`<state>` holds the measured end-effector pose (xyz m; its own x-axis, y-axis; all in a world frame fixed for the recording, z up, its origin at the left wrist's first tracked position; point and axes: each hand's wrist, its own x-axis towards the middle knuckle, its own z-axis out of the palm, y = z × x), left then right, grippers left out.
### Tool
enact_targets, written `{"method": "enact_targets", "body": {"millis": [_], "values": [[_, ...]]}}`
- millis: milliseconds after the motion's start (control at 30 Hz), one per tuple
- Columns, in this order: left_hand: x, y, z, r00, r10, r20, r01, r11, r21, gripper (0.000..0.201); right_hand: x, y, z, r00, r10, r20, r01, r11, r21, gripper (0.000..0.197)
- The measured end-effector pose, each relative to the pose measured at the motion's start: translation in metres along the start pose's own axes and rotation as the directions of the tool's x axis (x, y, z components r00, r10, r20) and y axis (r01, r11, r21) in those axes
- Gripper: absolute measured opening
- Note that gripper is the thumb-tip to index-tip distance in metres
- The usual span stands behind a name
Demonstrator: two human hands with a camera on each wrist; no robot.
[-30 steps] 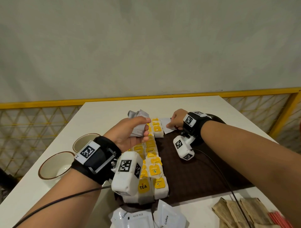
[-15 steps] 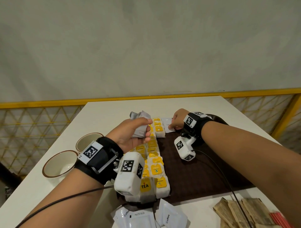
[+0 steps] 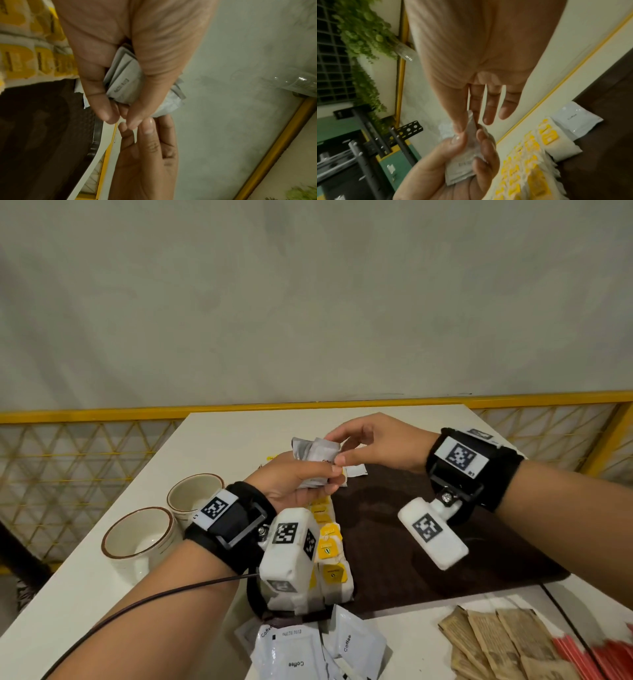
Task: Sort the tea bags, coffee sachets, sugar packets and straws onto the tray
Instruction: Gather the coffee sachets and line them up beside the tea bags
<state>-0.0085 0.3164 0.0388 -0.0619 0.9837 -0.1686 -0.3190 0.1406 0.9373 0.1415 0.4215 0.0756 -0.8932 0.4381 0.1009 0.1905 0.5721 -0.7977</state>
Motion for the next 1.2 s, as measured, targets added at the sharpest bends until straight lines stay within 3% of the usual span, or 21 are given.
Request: {"method": "enact_targets", "body": {"millis": [200,367,467,567,667,733,833,933,1033,1167,1200], "values": [[-0.003,-0.004,0.014,0.999,-0.026,0.037,0.031,0.992,-0.124,0.042,-0.012,-0.006,0.002,0.991,-0.033,-0.127,0.027,0.998,-0.049,0.014],[0.002,-0.007,0.021,0.998,-0.052,0.022,0.054,0.990,-0.129,0.093,-0.016,-0.002,0.005,0.995,0.022,-0.095,-0.025,0.999,-0.036,0.007],[0.006,-0.003,0.023,0.999,-0.044,-0.007,0.043,0.987,-0.157,0.082,-0.017,0.002,0.003,0.990,0.078,-0.118,-0.062,0.989,0.131,0.006],[0.013,0.006,0.021,0.994,-0.017,-0.104,0.006,0.994,-0.105,0.066,-0.019,0.006,-0.009,0.971,0.174,-0.165,-0.100,0.918,0.384,0.005],[0.026,0.018,0.015,0.964,0.069,-0.257,-0.060,0.997,0.044,0.027,-0.016,0.019,-0.025,0.944,0.279,-0.174,-0.164,0.857,0.488,0.006],[0.038,0.026,0.016,0.954,0.105,-0.282,-0.040,0.973,0.227,0.016,-0.013,0.034,-0.030,0.920,0.355,-0.165,-0.251,0.857,0.450,0.010],[0.065,0.034,0.019,0.954,0.133,-0.269,0.050,0.813,0.580,0.009,-0.006,0.058,-0.029,0.864,0.458,-0.209,-0.410,0.881,0.236,0.017],[0.092,0.035,0.019,0.974,0.125,-0.189,0.108,0.477,0.872,0.017,0.005,0.074,-0.023,0.825,0.517,-0.227,-0.481,0.854,0.198,0.019],[0.112,0.032,0.016,0.986,0.088,-0.143,0.125,0.186,0.974,0.032,0.015,0.085,-0.014,0.802,0.544,-0.248,-0.512,0.839,0.184,0.016],[0.128,0.032,0.013,0.992,0.084,-0.094,0.089,0.062,0.994,0.007,0.026,0.095,-0.006,0.777,0.568,-0.273,-0.501,0.819,0.279,0.017],[0.134,0.031,0.012,0.994,0.082,-0.073,0.071,0.023,0.997,0.011,0.028,0.097,-0.005,0.775,0.570,-0.273,-0.499,0.817,0.289,0.018]]}}
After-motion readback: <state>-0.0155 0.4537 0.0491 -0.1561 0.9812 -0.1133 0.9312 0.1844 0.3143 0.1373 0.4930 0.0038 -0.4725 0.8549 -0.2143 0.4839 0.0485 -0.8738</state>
